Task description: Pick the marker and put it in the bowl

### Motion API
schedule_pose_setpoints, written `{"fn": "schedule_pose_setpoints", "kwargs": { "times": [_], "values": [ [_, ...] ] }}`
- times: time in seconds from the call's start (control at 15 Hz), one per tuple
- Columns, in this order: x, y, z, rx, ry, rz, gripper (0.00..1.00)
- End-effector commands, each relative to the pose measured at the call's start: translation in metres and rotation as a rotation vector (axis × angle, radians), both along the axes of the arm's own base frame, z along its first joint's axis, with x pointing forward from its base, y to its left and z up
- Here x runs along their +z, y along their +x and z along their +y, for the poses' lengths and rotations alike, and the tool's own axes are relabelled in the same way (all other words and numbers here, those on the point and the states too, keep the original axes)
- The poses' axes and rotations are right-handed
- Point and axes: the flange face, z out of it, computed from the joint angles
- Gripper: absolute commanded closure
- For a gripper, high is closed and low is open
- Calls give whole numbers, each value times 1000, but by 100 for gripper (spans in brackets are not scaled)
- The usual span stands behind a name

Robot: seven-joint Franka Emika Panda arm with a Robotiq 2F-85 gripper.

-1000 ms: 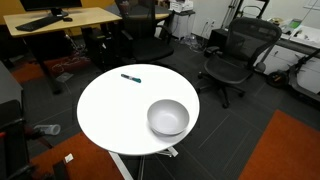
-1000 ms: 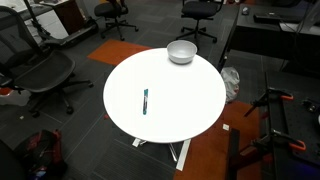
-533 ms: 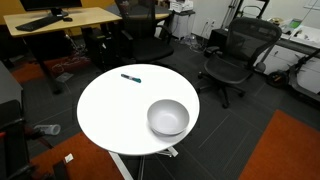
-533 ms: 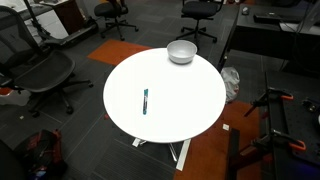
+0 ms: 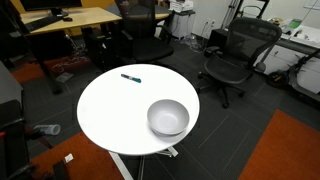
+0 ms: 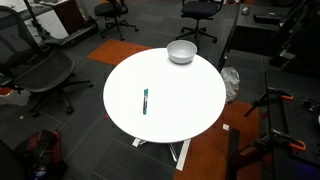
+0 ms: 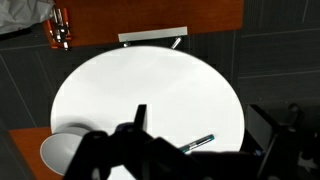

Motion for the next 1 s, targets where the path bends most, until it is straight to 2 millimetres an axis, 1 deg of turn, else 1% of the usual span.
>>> {"fn": "schedule_pose_setpoints", "kwargs": {
  "times": [0.0,0.33,0.53,0.67,0.93],
  "values": [
    [-5,48,6,-19,16,0,0],
    [-12,103,17,-60,53,-5,0],
    [-14,132,24,-126,64,-15,0],
    [-17,150,26,-199,73,-25,0],
    [-29,183,41,-382,116,-56,0]
  ]
}}
